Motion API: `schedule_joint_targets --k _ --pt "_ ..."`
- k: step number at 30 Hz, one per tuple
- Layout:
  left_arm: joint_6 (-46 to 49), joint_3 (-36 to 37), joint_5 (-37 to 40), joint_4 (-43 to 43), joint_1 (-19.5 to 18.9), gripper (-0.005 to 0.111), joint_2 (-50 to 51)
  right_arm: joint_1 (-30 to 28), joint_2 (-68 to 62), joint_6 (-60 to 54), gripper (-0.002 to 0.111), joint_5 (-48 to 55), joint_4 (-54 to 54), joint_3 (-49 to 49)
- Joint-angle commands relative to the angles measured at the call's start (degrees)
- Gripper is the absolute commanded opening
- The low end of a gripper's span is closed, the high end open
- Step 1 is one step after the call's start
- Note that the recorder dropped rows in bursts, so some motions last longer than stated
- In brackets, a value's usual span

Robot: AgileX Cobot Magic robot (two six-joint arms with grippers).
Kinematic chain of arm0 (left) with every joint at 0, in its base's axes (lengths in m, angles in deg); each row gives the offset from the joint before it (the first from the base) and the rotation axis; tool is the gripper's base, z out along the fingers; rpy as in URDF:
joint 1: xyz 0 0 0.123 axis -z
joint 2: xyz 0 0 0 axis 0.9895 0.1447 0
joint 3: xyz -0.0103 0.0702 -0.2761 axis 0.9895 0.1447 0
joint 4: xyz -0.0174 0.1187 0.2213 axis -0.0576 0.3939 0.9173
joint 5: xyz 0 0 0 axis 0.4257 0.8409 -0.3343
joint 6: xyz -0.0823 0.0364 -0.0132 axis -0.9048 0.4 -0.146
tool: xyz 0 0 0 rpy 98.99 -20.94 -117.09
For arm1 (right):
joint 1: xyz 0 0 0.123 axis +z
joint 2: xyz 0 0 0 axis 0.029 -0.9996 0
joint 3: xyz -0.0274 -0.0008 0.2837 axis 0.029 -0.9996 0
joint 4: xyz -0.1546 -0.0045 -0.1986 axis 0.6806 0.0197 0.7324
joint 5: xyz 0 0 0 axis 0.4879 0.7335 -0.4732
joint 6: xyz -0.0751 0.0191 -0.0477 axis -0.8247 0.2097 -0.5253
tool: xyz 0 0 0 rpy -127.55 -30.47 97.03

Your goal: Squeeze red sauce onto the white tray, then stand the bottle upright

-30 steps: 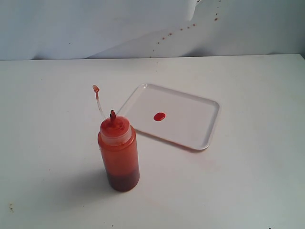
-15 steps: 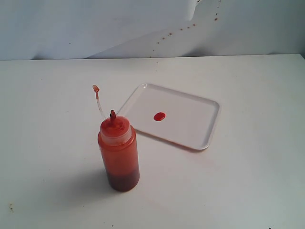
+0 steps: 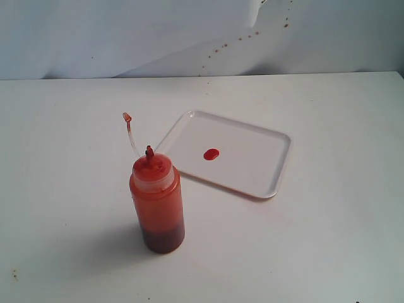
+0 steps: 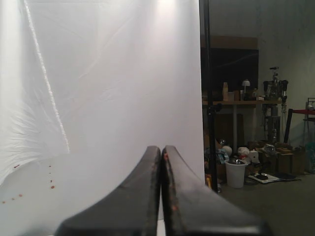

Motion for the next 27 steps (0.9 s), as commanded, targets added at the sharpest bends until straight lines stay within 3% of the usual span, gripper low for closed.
schedule_joint_targets --k 1,27 --pt "-0.22 0.29 -0.21 -0.51 0.00 0.001 -0.18 0.07 0.25 -0.07 0.000 0.01 0.06 -0.01" --pt "0.17 0.29 -0.32 0.64 0.00 0.001 -0.18 0.07 0.25 -0.07 0.000 0.01 0.06 -0.01"
